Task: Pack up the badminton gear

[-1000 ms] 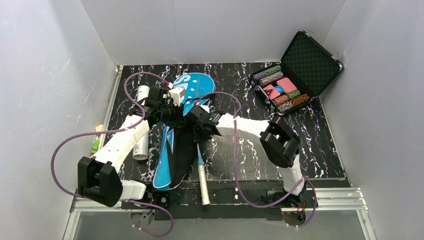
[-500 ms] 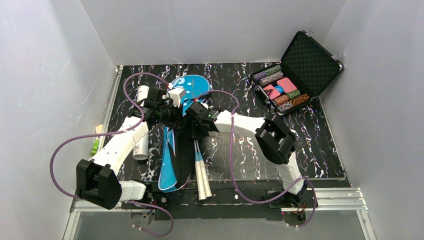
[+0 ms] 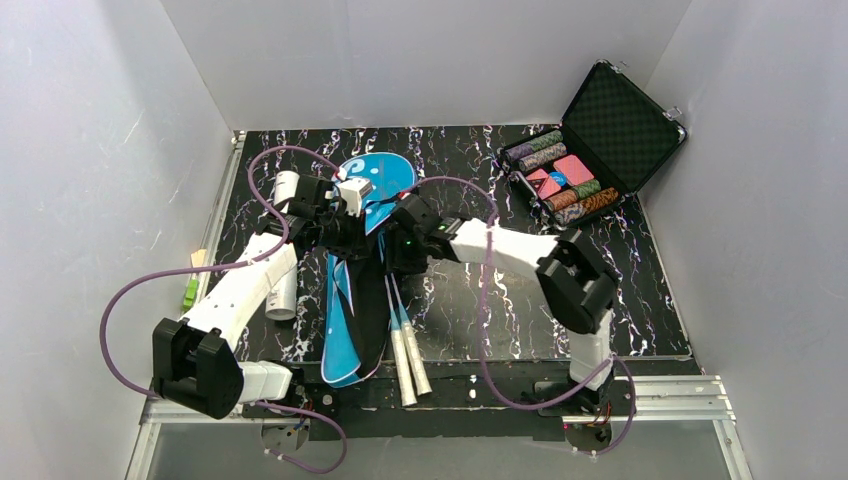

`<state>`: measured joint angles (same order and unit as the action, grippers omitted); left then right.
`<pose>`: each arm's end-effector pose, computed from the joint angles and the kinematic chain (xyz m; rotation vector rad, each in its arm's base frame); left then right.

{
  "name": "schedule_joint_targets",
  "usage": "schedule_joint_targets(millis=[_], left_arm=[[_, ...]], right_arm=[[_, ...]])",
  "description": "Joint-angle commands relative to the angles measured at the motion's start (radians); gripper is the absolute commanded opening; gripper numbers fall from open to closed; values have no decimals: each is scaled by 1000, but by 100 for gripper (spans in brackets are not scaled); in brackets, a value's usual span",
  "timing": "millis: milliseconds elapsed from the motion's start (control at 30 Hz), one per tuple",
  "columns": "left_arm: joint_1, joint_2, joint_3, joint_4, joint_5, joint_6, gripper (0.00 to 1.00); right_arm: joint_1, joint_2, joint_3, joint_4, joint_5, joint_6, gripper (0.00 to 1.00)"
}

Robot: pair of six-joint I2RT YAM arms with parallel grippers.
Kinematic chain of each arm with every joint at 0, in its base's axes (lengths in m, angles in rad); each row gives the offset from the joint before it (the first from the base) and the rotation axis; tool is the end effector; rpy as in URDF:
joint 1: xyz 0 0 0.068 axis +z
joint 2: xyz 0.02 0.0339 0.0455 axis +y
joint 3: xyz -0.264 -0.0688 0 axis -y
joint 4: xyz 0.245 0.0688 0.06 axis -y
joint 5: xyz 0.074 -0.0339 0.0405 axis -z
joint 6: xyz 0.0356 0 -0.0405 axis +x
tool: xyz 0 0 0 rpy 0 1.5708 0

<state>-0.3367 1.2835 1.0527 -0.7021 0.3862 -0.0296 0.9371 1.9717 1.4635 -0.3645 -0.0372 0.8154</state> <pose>0.2420 -0.0989 0.2831 0.5445 2.4578 -0.6341 0.2575 0.3527 0.2058 -0.1769 2.6128 0.7635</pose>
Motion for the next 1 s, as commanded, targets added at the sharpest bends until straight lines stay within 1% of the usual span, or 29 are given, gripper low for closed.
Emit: schedule_joint_targets(millis=[0,67,167,267,400,533,733,867,900,967], left_arm=[[-9,-28,-10,3,48,17,0],[-8,-30,-9,2,46,20,0],[-9,-30,-5,0,46,19,0],[-8,-32,1,-5,53,19,0],[-8,-33,-3,-7,56,26,0],[-9,-31,-1,-9,55,25,0],[-9,-37,20,-15,65,26,0],[-9,-41,35,-26,78,23,0],[-9,-44,36,-27,79,21,0],[-8,-48,37,-27,83,18,0]], right_arm=[[-64,-195,-144,141,-47,21,54],[-102,-238,-218,189,-40,35,58],[-165,-234,-273,284,-99,56,61],[-199,-167,-221,274,-120,45,67],[-210,-67,-134,282,-151,41,69],[-213,23,-60,280,-161,63,69],[-218,116,0,270,-167,116,67],[-225,170,53,188,-149,155,63],[-225,175,56,172,-136,169,62],[-226,176,38,197,-128,183,61]])
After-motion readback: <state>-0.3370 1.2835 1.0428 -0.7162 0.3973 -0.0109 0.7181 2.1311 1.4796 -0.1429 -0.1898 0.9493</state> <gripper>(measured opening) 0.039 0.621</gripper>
